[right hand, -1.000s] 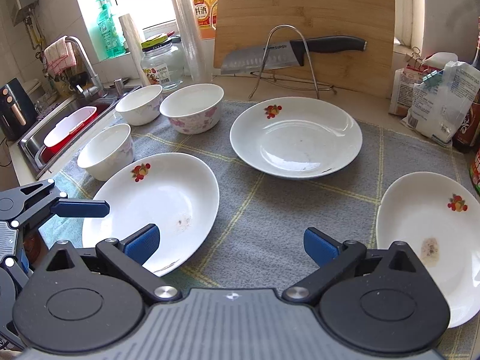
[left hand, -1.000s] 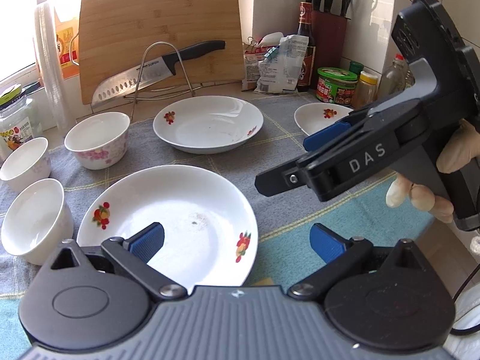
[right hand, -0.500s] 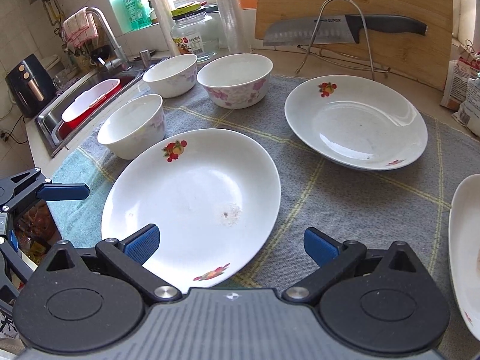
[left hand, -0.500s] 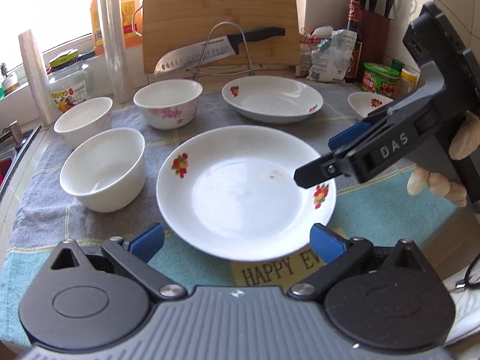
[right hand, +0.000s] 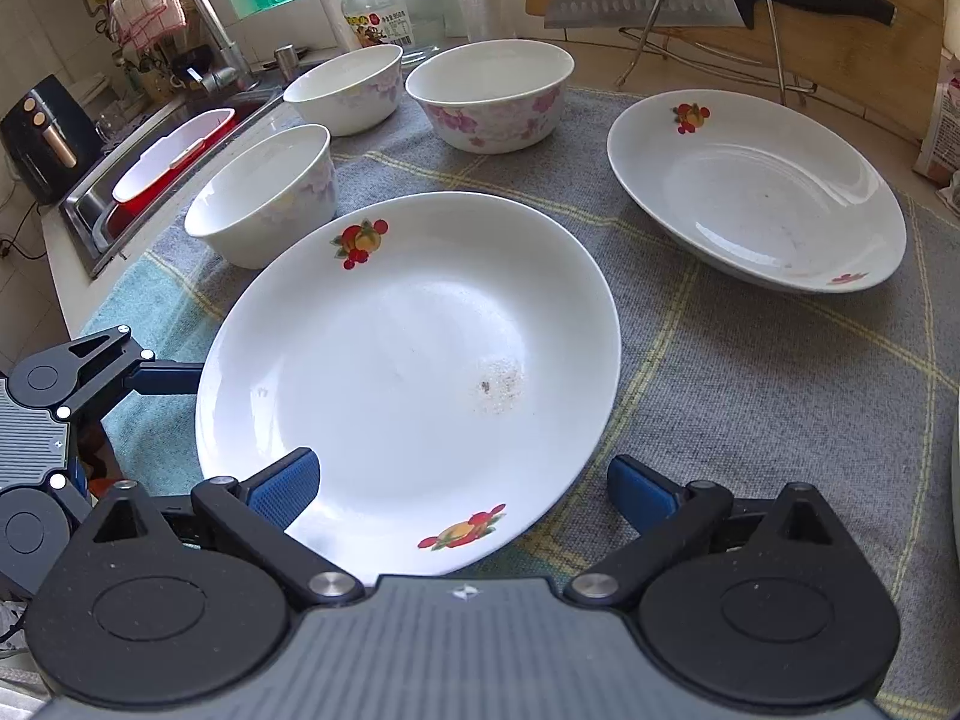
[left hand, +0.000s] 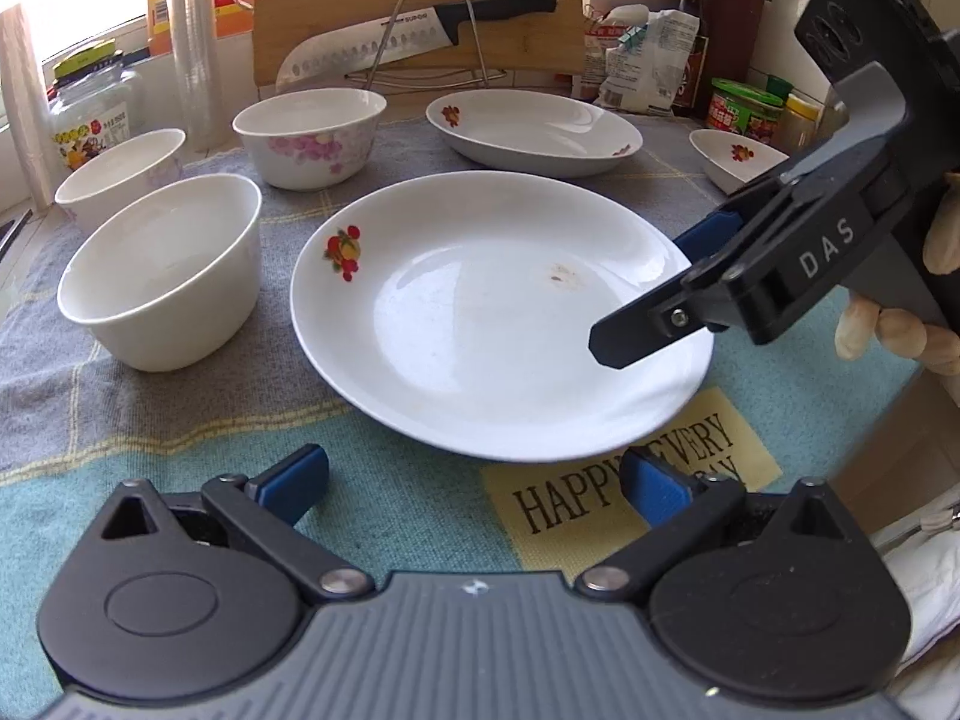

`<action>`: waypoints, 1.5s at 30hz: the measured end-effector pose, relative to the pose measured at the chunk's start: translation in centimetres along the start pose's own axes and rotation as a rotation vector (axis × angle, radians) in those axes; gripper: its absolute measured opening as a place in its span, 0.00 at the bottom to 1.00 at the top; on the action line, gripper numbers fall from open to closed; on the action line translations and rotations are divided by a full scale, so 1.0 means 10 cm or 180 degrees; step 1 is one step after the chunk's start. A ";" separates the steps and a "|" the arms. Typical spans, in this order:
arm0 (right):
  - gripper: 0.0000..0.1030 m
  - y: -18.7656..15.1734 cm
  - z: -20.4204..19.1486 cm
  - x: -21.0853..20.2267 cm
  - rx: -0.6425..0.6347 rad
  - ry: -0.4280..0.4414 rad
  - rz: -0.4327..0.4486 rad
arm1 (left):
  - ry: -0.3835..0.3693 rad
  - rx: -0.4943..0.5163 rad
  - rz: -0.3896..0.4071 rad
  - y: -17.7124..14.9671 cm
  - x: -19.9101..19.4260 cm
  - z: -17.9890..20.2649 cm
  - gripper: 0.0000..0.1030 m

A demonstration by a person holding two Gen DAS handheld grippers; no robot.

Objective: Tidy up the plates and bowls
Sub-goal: 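Move the right gripper to the large flower plate's rim and grasp it, then lift the large flower plate off the towel with the right gripper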

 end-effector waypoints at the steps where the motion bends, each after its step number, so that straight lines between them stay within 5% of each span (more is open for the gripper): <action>1: 1.00 -0.01 -0.01 0.01 0.0020 -0.0012 -0.0006 | 0.0018 0.0098 0.0006 0.00 0.02 0.01 0.99; 14: 1.00 0.09 0.00 0.07 0.0271 -0.0048 0.0008 | -0.0231 0.0392 0.0198 0.02 0.07 -0.04 1.00; 27: 1.00 0.34 0.13 0.22 -0.0080 0.0122 -0.0099 | -0.0230 0.0366 0.0352 -0.01 0.06 -0.04 1.00; 45: 1.00 0.68 0.35 0.35 -0.0282 0.0755 -0.0293 | -0.0271 0.0481 0.0341 0.00 0.06 -0.02 1.00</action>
Point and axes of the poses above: each gripper's, at about its wrist camera, not at the fingertips, and x roughly the way its jaws point, z to its right, y to its top, the point moved 4 cm from there along x, roughly the way its jaws point, and after that the axes turned 9 degrees about -x, right-handed, at the moved point
